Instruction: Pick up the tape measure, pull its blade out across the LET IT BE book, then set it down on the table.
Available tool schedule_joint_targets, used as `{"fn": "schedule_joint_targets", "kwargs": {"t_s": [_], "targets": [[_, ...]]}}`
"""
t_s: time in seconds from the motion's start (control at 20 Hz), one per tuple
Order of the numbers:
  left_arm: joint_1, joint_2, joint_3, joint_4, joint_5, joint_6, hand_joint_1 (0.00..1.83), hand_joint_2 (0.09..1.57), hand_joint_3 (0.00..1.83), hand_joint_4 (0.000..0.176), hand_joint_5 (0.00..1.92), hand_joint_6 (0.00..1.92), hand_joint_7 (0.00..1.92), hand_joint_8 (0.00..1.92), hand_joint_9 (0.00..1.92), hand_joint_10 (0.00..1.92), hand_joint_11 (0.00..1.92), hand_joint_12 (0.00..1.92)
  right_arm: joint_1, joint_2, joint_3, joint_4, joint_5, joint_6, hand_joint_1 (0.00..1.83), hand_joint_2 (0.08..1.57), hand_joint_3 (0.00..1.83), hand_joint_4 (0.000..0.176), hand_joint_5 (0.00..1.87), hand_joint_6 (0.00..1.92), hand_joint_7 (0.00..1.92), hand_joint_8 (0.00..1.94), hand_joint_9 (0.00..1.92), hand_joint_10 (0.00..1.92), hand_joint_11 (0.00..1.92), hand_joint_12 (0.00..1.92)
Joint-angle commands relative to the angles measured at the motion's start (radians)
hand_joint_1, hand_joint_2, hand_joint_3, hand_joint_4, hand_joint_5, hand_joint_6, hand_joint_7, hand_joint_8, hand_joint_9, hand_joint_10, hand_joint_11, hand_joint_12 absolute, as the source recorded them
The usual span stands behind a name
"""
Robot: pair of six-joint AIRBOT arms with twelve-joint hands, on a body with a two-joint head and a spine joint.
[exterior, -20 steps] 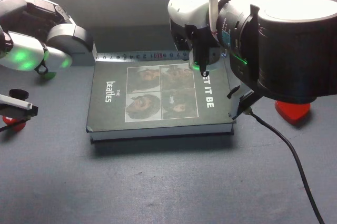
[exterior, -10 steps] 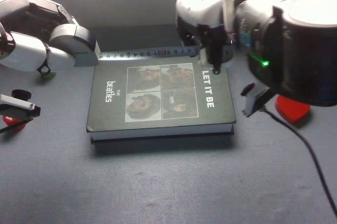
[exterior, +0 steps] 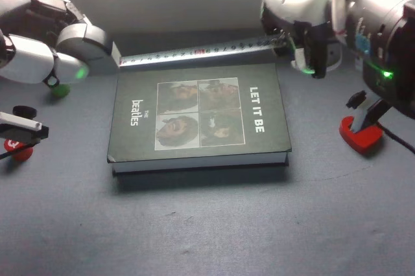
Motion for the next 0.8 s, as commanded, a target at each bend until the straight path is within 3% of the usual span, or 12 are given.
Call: {"fn": "schedule_joint_targets", "kwargs": {"t_s": [0.0, 0.25, 0.3, 0.35, 0.75], "targets": [[-0.011, 0.004, 0.005, 0.019, -0.079, -0.006, 1.36, 1.17, 0.0, 0.0, 0.8, 1.06, 0.82, 1.21, 0.9, 1.34, 0.84, 1.19, 0.01, 0.014, -0.001, -0.075, -0.02, -0.012, 1.37, 1.12, 0.0, 0.0, 0.82, 1.16, 1.12, 0.71, 0.85, 1.25, 0.7, 1.2], [-0.012, 0.003, 0.005, 0.019, -0.08, -0.006, 1.36, 1.17, 0.0, 0.0, 0.75, 1.1, 0.81, 1.22, 0.91, 1.34, 0.88, 1.18, 0.01, 0.052, -0.007, -0.048, -0.011, -0.028, 1.37, 1.12, 0.0, 0.0, 0.84, 1.15, 1.12, 0.7, 0.88, 1.23, 0.74, 1.2], [-0.012, 0.003, 0.005, 0.019, -0.08, -0.006, 1.46, 1.15, 0.0, 0.0, 0.77, 1.04, 0.79, 1.19, 0.9, 1.24, 0.87, 1.48, 0.01, 0.056, -0.007, -0.047, -0.013, -0.029, 1.37, 1.12, 0.0, 0.0, 0.83, 1.15, 1.12, 0.7, 0.88, 1.23, 0.74, 1.2], [-0.012, 0.004, 0.005, 0.019, -0.081, -0.006, 1.48, 1.15, 0.0, 0.0, 0.78, 1.03, 0.79, 1.18, 0.89, 1.23, 0.86, 1.54, 0.011, 0.06, -0.007, -0.045, -0.013, -0.033, 1.37, 1.12, 0.0, 0.0, 0.83, 1.15, 1.12, 0.7, 0.88, 1.23, 0.74, 1.2], [-0.012, 0.003, 0.006, 0.019, -0.083, -0.006, 1.49, 1.14, 0.0, 0.0, 0.78, 0.98, 0.82, 1.16, 0.9, 1.21, 0.84, 1.57, 0.021, 0.111, -0.007, -0.03, 0.003, -0.042, 1.37, 1.12, 0.0, 0.0, 0.83, 1.16, 1.12, 0.7, 0.87, 1.24, 0.73, 1.2]]}}
